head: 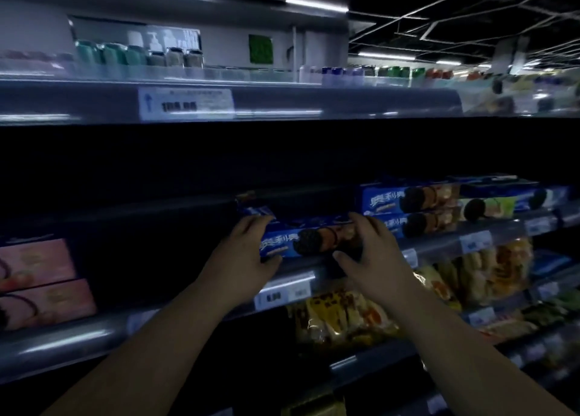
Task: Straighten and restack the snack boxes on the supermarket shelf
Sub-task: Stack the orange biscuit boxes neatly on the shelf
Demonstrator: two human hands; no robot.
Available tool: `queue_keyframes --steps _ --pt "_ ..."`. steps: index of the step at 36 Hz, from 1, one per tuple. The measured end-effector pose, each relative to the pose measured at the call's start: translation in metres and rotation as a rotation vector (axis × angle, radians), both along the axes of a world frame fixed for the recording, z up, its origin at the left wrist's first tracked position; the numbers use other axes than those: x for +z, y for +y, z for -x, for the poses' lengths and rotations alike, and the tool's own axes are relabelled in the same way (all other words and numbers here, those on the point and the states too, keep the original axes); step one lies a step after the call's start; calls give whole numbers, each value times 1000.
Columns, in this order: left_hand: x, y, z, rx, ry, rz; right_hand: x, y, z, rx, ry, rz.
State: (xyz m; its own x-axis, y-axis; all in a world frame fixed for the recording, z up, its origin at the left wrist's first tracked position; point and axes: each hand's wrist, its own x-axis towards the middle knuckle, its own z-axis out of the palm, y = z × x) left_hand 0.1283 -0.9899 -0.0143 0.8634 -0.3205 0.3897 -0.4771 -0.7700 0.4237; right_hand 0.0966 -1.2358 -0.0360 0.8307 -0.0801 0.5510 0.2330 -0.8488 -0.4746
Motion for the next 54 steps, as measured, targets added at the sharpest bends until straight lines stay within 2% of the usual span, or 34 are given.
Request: queue_keyframes --steps 5,12,21,28,31,37,40,46,54 --pt "-2 -5 -5 102 34 101 0 -8 -18 -10 55 2" --pt "3 13 6 192 -26 184 -3 3 -20 114 -83 -113" --pt "8 76 37 315 -52 152 1 72 -17 327 -49 -151" --pt "-11 114 47 281 -56 53 -11 105 -11 346 -30 -70" --pt "-17 116 46 280 -96 21 -8 104 -10 339 -14 -124" --pt "-16 101 40 331 -222 -81 22 97 -30 244 61 -278" --pt "-14 91 36 291 -246 -104 43 97 -58 194 162 -233" --pt "-4 76 27 325 -291 -128 68 108 -109 208 491 -160" --pt "7 67 19 315 -295 -2 73 115 -137 189 578 -45"
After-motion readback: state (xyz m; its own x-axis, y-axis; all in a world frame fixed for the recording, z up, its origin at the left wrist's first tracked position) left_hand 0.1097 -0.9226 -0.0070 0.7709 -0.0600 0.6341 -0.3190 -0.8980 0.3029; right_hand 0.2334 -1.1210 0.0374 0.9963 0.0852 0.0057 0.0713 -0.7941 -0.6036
